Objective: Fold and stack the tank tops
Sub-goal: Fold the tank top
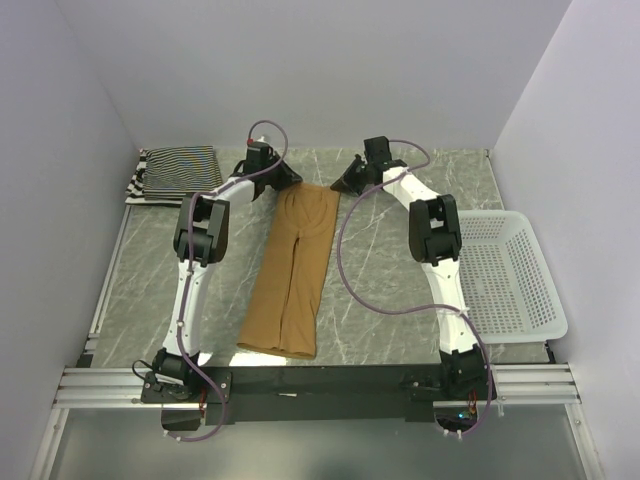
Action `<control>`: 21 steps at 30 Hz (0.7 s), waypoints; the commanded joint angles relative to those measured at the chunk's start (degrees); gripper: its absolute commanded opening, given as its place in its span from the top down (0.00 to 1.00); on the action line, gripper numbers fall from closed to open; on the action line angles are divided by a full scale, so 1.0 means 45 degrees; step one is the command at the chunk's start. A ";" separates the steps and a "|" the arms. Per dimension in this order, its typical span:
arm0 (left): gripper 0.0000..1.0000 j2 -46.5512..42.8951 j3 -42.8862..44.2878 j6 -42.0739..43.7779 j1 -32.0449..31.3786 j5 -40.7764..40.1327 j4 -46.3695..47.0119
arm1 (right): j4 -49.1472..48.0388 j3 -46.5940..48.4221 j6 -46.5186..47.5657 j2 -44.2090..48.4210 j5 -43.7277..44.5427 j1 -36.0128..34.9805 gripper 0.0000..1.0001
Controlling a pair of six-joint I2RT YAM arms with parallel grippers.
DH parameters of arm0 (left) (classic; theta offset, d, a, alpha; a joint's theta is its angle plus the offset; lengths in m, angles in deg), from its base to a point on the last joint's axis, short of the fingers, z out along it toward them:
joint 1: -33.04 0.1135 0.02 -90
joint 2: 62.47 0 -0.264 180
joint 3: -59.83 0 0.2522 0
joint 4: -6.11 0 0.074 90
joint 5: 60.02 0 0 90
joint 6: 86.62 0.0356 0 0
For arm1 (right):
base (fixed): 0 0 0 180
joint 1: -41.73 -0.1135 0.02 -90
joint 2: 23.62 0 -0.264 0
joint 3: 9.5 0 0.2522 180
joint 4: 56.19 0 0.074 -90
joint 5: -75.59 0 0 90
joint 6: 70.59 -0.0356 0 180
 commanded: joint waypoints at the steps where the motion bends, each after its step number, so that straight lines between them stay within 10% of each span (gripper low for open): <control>1: 0.91 0.0608 0.0806 -0.0534 0.0117 -0.0138 0.0170 | 0.0222 0.0985 -0.0288 -0.0653 -0.0387 0.0336 0.91; 11: 0.82 0.1781 0.2547 -0.1510 0.0332 0.0682 0.2356 | -0.1261 0.2002 -0.0328 -0.1162 -0.1227 0.0843 0.87; 17: 0.66 0.1044 0.3173 -0.1628 0.0507 0.1327 0.4661 | -0.2064 0.2277 0.0686 -0.0247 -0.0840 0.0922 0.56; 21: 0.60 -0.2038 0.0046 -0.1161 0.0722 0.1076 0.5482 | -0.1654 0.0684 0.1954 0.2440 0.0855 0.0942 0.44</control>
